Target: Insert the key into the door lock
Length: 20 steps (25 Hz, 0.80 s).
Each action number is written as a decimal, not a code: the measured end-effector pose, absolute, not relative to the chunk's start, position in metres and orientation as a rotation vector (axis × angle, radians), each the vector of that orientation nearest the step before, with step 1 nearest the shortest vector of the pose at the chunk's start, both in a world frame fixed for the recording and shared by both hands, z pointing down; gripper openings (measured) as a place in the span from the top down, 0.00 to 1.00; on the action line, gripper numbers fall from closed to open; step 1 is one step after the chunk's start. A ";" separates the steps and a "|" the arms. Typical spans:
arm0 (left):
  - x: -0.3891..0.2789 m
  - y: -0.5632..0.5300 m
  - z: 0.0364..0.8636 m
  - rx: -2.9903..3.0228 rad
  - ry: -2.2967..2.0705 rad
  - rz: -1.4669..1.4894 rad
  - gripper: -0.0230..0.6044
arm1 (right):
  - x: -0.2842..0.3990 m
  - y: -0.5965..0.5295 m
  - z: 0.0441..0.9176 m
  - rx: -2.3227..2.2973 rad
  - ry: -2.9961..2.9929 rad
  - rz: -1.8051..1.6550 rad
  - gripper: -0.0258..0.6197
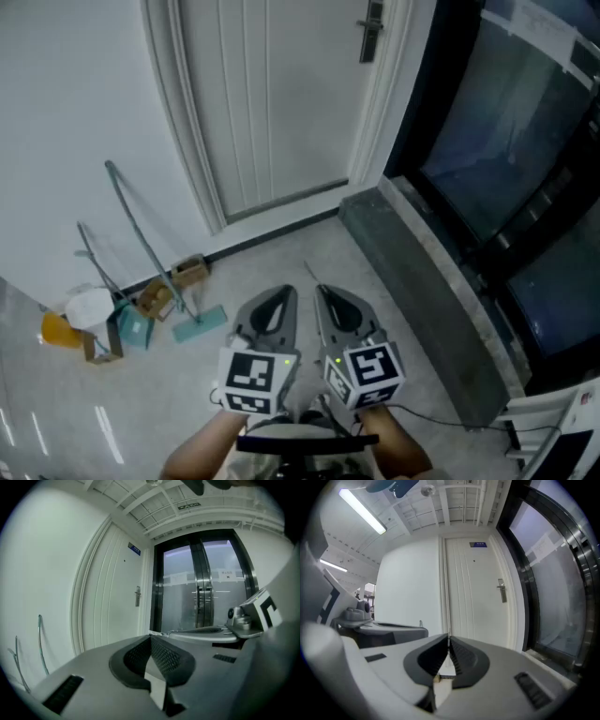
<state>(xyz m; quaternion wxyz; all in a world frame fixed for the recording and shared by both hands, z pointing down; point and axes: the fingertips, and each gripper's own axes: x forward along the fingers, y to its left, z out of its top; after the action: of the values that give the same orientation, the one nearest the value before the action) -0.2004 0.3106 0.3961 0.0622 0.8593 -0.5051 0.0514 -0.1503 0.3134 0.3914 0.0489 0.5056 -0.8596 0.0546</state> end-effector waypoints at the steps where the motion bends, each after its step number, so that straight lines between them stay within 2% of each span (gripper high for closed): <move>1: -0.196 0.311 0.397 2.592 -1.518 0.156 0.95 | -0.147 0.314 0.392 1.548 -2.619 0.173 0.93; 20: -0.139 0.301 0.398 2.593 -1.469 0.177 0.95 | -0.096 0.307 0.389 1.597 -2.610 0.165 0.93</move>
<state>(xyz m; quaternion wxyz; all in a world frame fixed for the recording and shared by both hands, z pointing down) -0.1393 0.3013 0.3983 0.0781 0.8659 -0.4905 0.0591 -0.0957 0.3072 0.3892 0.0388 0.5208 -0.8511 0.0538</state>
